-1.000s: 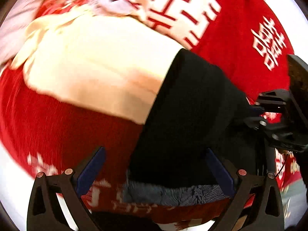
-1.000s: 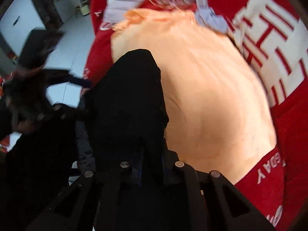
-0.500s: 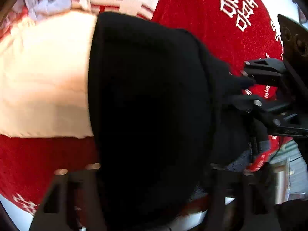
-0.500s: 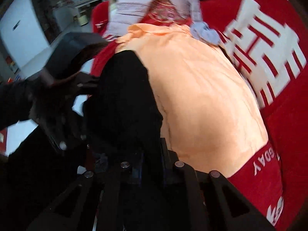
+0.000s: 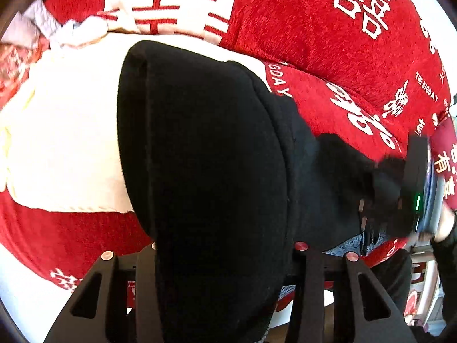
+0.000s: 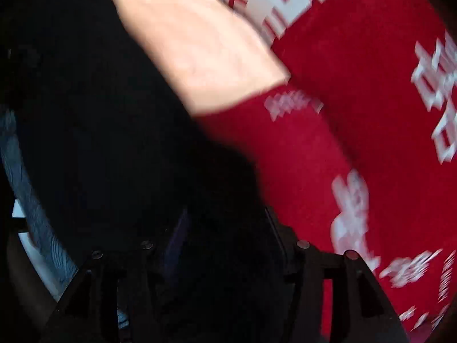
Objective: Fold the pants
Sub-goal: 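Fold the lifted half over onto the rest with the left gripper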
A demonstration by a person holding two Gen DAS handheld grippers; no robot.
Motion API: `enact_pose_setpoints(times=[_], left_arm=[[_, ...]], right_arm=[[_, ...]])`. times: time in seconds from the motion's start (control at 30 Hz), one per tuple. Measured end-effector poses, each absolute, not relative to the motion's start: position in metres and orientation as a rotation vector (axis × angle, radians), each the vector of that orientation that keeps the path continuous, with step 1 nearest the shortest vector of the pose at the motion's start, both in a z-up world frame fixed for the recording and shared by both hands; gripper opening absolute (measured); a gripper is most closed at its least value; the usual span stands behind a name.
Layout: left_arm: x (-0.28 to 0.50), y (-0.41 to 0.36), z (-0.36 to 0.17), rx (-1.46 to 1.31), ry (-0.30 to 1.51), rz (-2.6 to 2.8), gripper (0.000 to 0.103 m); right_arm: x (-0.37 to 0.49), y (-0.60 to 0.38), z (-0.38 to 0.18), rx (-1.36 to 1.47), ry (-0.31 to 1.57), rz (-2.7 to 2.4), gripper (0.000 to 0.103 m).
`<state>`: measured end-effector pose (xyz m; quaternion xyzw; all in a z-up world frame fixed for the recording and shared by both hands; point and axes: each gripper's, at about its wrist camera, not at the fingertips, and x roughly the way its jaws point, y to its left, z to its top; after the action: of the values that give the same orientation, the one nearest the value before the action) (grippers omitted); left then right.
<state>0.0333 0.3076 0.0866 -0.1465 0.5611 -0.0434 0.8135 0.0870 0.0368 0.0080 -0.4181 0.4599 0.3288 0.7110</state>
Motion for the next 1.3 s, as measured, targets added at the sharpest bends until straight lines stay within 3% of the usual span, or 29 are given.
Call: enact_pose_setpoints(times=[0.2, 0.43, 0.67, 0.73, 0.8, 1.07, 1.3], left_arm=[[0.027, 0.286, 0.107, -0.216, 1.204, -0.064, 0.047], [0.027, 0.252, 0.135, -0.13, 1.2, -0.041, 0.046], [0.037, 0.192, 0.161, -0.044, 1.197, -0.058, 0.043], [0.037, 0.183, 0.166, -0.011, 1.195, -0.055, 0.043], [0.035, 0.176, 0.171, 0.003, 1.198, -0.057, 0.043], [0.051, 0.092, 0.18, 0.112, 1.21, -0.122, 0.04], [0.062, 0.011, 0.178, 0.207, 1.24, -0.163, 0.038]], right_arm=[[0.021, 0.033, 0.019, -0.976, 0.976, 1.081, 0.057], [0.092, 0.024, 0.011, -0.916, 1.096, 1.058, 0.057], [0.103, 0.038, -0.003, -0.957, 1.008, 1.064, 0.087], [0.103, 0.033, 0.0, -0.912, 1.02, 1.043, 0.086], [0.105, 0.016, 0.017, -0.86, 0.976, 0.994, 0.079], [0.092, -0.119, 0.1, -0.495, 0.836, 0.708, 0.08], [0.072, -0.207, 0.072, -0.432, 0.935, 0.488, 0.08]])
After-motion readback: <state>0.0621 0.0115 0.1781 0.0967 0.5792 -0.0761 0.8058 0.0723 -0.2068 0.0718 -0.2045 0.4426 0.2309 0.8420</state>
